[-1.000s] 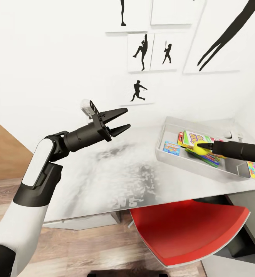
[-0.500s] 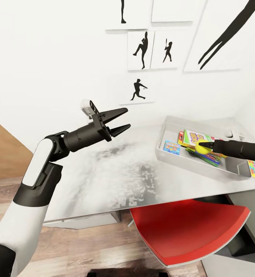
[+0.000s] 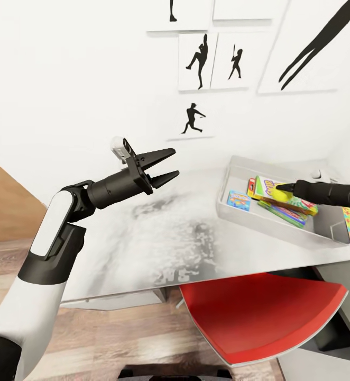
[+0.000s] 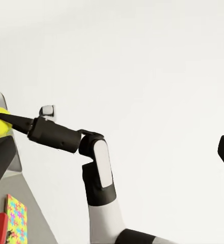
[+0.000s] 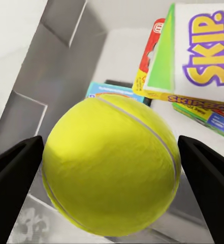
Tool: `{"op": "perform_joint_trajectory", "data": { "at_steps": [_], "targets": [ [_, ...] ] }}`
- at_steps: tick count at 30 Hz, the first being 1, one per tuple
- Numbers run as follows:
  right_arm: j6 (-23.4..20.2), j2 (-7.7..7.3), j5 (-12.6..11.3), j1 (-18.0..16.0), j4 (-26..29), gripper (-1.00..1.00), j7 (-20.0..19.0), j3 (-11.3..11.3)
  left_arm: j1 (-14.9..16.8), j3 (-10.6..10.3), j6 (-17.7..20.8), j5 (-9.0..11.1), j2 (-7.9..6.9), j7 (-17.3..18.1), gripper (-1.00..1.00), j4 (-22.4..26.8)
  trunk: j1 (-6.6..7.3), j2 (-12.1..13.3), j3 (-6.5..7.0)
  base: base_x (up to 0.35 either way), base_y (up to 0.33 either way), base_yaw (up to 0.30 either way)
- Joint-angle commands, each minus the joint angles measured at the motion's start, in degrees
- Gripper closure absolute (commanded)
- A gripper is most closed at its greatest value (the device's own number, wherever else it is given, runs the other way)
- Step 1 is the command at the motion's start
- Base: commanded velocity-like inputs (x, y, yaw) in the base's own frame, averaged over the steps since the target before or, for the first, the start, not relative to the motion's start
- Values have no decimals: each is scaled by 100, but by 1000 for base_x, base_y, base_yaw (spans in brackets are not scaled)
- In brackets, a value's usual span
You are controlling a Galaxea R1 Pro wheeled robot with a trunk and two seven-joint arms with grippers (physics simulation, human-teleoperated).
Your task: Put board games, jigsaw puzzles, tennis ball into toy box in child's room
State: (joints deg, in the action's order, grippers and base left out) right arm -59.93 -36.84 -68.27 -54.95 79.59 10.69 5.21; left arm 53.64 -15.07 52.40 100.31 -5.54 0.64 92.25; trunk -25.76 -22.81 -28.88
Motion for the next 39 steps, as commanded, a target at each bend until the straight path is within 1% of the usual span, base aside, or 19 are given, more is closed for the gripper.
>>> {"op": "perform_joint_trajectory", "data": {
  "at_steps": [1, 2, 6, 7, 10, 16, 19, 30, 39],
  "targets": [
    [-7, 23, -62, -81, -94, 100, 63, 58, 6, -5, 7, 6, -3, 7, -100, 0, -3, -11, -18, 0, 0, 70],
    [-7, 23, -62, -81, -94, 100, 63, 58, 6, -5, 7, 6, -3, 7, -100, 0, -3, -11, -27, 0, 0, 70],
    [-7, 125, -63, -260, -341, 100, 69, 232, 6, -5, 7, 6, -1, 7, -100, 1, -3, -11, -63, 0, 0, 73],
    [-7, 125, -63, -260, -341, 100, 69, 232, 6, -5, 7, 6, -1, 7, -100, 1, -3, -11, -72, 0, 0, 75],
    [-7, 220, -63, -321, -429, 100, 72, 303, 6, -6, 7, 6, 0, 7, -100, 2, -3, -11, -99, 0, 0, 76],
    [-7, 321, -57, -364, -492, 100, 73, 362, 6, -6, 7, 6, 0, 7, -100, 1, -3, -11, -154, 0, 0, 77],
    [-7, 342, -56, -368, -504, 100, 74, 376, 6, -5, 7, 6, -1, 7, -100, 1, -3, -11, -181, 0, 0, 78],
    [-7, 364, -36, -336, -504, 100, 74, 397, 6, -5, 7, 6, -6, 7, -100, -1, -3, -11, -278, 0, 0, 72],
    [-7, 253, -44, -302, -450, 100, 74, 340, 6, -5, 7, 6, -6, 7, -100, -1, -3, -11, -307, 0, 0, 23]
  ]
}}
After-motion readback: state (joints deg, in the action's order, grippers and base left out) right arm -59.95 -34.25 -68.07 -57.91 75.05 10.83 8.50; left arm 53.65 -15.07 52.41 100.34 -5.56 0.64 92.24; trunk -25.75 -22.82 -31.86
